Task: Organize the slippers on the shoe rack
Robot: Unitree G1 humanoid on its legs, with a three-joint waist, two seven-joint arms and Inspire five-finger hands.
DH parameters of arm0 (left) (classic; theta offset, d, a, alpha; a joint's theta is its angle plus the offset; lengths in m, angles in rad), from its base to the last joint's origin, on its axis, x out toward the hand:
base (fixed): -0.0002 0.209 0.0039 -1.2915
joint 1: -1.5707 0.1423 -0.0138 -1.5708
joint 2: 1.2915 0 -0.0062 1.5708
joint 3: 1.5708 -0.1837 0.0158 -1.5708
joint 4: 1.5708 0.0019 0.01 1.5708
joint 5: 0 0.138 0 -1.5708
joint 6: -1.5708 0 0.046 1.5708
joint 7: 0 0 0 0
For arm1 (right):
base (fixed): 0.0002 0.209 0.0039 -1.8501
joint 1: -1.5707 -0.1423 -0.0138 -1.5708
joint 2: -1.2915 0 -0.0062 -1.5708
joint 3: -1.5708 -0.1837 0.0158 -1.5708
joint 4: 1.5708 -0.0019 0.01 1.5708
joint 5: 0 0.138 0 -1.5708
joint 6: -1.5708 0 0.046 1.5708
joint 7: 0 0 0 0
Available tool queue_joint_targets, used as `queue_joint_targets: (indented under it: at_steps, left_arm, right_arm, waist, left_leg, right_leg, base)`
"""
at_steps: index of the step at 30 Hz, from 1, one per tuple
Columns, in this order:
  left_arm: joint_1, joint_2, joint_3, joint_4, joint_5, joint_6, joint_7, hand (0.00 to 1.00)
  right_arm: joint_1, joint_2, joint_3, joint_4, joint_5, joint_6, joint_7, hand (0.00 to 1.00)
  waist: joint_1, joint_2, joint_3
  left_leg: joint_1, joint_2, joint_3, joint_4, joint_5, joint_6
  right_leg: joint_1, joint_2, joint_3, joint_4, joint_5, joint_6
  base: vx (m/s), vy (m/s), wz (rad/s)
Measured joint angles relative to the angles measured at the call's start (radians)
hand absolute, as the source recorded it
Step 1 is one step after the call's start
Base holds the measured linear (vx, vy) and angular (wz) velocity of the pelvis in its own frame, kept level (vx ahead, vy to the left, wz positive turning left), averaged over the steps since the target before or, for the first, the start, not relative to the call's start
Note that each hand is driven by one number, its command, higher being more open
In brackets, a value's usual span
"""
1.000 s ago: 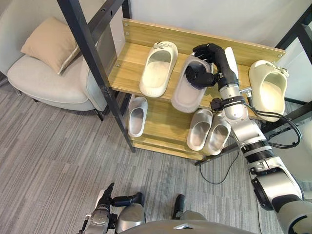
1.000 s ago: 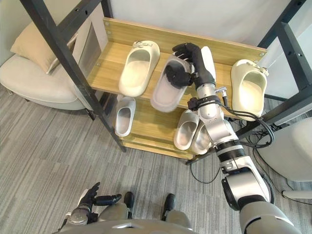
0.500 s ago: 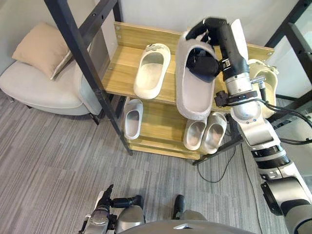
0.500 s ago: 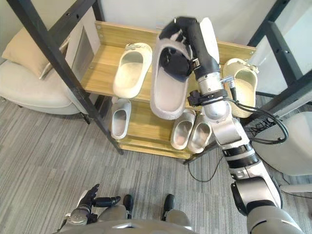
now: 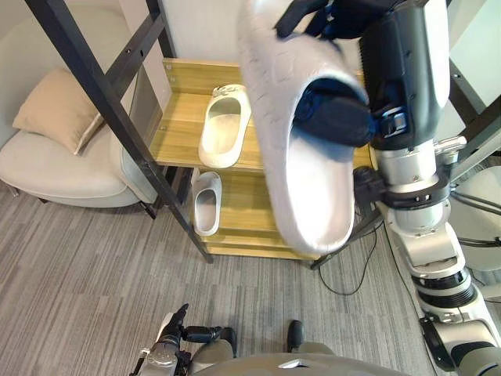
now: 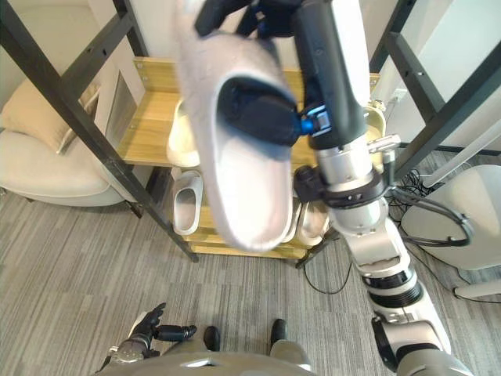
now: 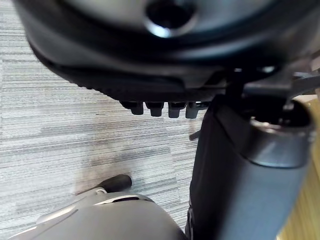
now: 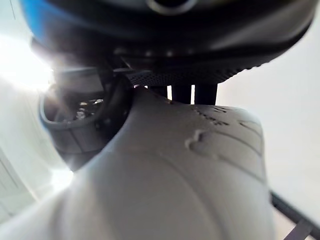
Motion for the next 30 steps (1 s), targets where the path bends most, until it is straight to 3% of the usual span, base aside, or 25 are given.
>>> queue_joint_targets:
  at_steps: [3, 12, 14, 20, 26, 30]
  left_arm:
    - [-0.001, 0.002, -0.024, 0.009, 0.000, 0.000, 0.000, 1.00]
    - [-0.007, 0.005, -0.032, 0.010, 0.008, -0.002, 0.001, 1.00]
    - [-0.072, 0.006, -0.031, 0.009, 0.008, -0.022, 0.004, 1.00]
    - [-0.204, 0.003, -0.014, -0.015, -0.007, -0.056, 0.007, 1.00]
    - [-0.247, -0.004, 0.021, -0.076, -0.023, -0.077, 0.007, 1.00]
    - [-0.296, 0.002, 0.026, -0.113, -0.043, -0.099, 0.006, 1.00]
  right_arm:
    - [0.067, 0.036, 0.207, 0.007, 0.128, 0.004, 0.122, 0.00]
    - [0.138, 0.053, 0.422, 0.192, 0.216, 0.056, 0.235, 0.00]
    - [0.134, 0.042, 0.468, 0.254, 0.210, 0.060, 0.272, 0.00]
    - [0.089, 0.012, 0.497, 0.338, 0.038, 0.096, 0.262, 0.00]
    - [0.067, -0.006, 0.438, 0.340, -0.092, 0.098, 0.211, 0.00]
    - [-0.005, -0.015, 0.295, 0.367, -0.205, 0.098, 0.104, 0.00]
  waist:
    - [0.004, 0.006, -0.015]
    - [0.027, 0.001, -0.018]
    - [0.045, 0.015, 0.054]
    - [0.085, 0.020, 0.188]
    - [0.087, 0.024, 0.248]
    - [0.087, 0.022, 0.278]
  left_leg:
    - [0.006, 0.000, -0.001, 0.000, 0.000, 0.000]
    - [-0.001, -0.001, -0.018, 0.014, 0.000, 0.000]
    - [-0.142, 0.030, -0.053, 0.220, -0.073, -0.006]
    - [-0.424, 0.067, -0.125, 0.505, -0.157, -0.021]
    - [-0.607, 0.072, -0.162, 0.636, -0.175, -0.030]
    - [-0.773, 0.069, -0.208, 0.760, -0.195, -0.041]
  right_leg:
    - [0.005, 0.000, -0.001, 0.000, 0.000, 0.000]
    - [0.017, -0.004, -0.020, 0.002, -0.002, -0.001]
    - [-0.078, 0.000, -0.042, 0.144, -0.055, -0.011]
    - [-0.344, -0.019, -0.084, 0.477, -0.186, -0.033]
    - [-0.523, -0.046, -0.111, 0.647, -0.240, -0.056]
    - [-0.680, -0.080, -0.147, 0.807, -0.300, -0.076]
  base:
    - [-0.02, -0.009, 0.01]
    - [-0.01, -0.008, 0.06]
    - [-0.14, -0.011, 0.29]
    - [-0.21, -0.035, 0.27]
    - [-0.11, -0.056, 0.12]
    - [-0.10, -0.062, 0.20]
